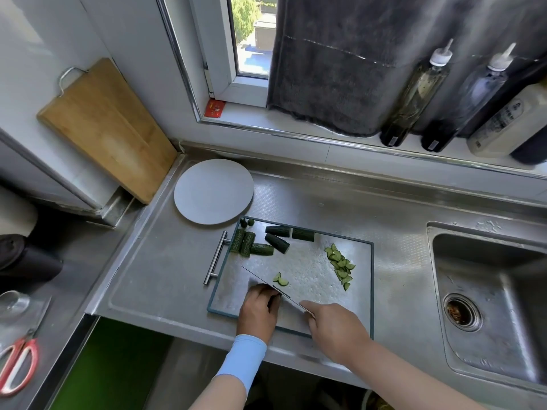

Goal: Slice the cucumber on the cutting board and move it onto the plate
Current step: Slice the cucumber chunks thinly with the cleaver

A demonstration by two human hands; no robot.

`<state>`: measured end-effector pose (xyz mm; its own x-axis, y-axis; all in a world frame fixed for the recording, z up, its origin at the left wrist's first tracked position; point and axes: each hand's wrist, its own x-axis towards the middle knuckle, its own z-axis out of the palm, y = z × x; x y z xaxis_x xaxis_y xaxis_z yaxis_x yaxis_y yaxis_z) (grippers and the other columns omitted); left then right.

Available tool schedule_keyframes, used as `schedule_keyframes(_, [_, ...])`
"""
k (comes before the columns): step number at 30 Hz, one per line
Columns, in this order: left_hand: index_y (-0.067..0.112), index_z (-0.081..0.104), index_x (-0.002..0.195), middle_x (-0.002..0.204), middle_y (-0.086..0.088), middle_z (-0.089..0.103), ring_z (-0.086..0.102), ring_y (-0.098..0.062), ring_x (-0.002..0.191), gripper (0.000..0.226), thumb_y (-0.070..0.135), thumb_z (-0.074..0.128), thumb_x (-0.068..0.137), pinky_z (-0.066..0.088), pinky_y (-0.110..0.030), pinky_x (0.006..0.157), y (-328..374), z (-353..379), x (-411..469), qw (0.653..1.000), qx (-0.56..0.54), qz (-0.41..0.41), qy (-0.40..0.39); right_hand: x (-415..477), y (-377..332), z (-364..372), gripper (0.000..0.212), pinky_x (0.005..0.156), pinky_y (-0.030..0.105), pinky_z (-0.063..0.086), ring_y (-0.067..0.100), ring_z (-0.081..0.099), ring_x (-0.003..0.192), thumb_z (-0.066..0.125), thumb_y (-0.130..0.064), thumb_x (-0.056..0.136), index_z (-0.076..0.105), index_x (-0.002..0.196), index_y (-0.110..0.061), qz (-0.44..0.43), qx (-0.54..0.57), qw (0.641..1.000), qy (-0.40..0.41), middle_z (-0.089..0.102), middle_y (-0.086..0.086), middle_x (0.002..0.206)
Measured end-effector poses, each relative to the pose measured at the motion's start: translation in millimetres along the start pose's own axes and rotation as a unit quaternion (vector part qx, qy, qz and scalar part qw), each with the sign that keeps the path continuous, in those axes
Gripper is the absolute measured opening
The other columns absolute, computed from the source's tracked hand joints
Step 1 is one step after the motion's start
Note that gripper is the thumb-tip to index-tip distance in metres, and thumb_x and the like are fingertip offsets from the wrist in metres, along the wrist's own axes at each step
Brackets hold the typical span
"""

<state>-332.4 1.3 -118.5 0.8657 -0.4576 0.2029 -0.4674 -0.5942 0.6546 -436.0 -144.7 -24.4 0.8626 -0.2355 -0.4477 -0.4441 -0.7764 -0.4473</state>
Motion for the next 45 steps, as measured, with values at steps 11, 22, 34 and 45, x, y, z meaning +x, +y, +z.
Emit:
schedule_keyframes(11, [0.008,0.073,0.092,0.095,-0.007,0.064,0.054,-0.018,0.092,0.02,-0.002,0.074,0.074,0.049,-0.027,0.077,-6,2,-4,0.999,0.006,0.028,-0.02,17,-8,4,0.039,0.067,0.031,0.045,0.021,0.056,0.08,0.038,-0.019,0.097,0.06,0.125,-0.036,0.009,-0.005,1.0,-0.023,0.068,0.0,0.094])
schedule_keyframes(22, [0.014,0.073,0.091,0.091,-0.007,0.066,0.062,-0.025,0.083,0.019,0.005,0.077,0.075,0.054,-0.031,0.075,0,-2,-4,0.999,0.011,-0.032,-0.031,2,-7,5,0.029,0.071,0.034,0.049,0.026,0.06,0.083,0.038,-0.026,0.1,0.058,0.12,-0.033,-0.003,-0.015,1.0,0.006,0.069,0.001,0.093])
schedule_keyframes(34, [0.015,0.074,0.088,0.092,-0.003,0.068,0.061,-0.018,0.086,0.021,0.002,0.079,0.072,0.044,-0.017,0.084,0,-3,-3,1.0,0.004,-0.022,-0.001,-2,-4,3,0.03,0.072,0.033,0.048,0.022,0.058,0.081,0.037,-0.025,0.102,0.06,0.12,-0.034,-0.009,-0.012,1.0,0.0,0.064,-0.004,0.084])
schedule_keyframes(45, [0.014,0.075,0.09,0.093,-0.003,0.065,0.052,-0.012,0.094,0.023,0.002,0.08,0.071,0.043,-0.017,0.08,-10,2,-6,1.0,-0.015,-0.017,-0.016,13,-17,5,0.032,0.069,0.031,0.043,0.02,0.049,0.076,0.039,-0.023,0.099,0.061,0.119,-0.033,0.003,0.005,1.0,-0.017,0.056,-0.007,0.081])
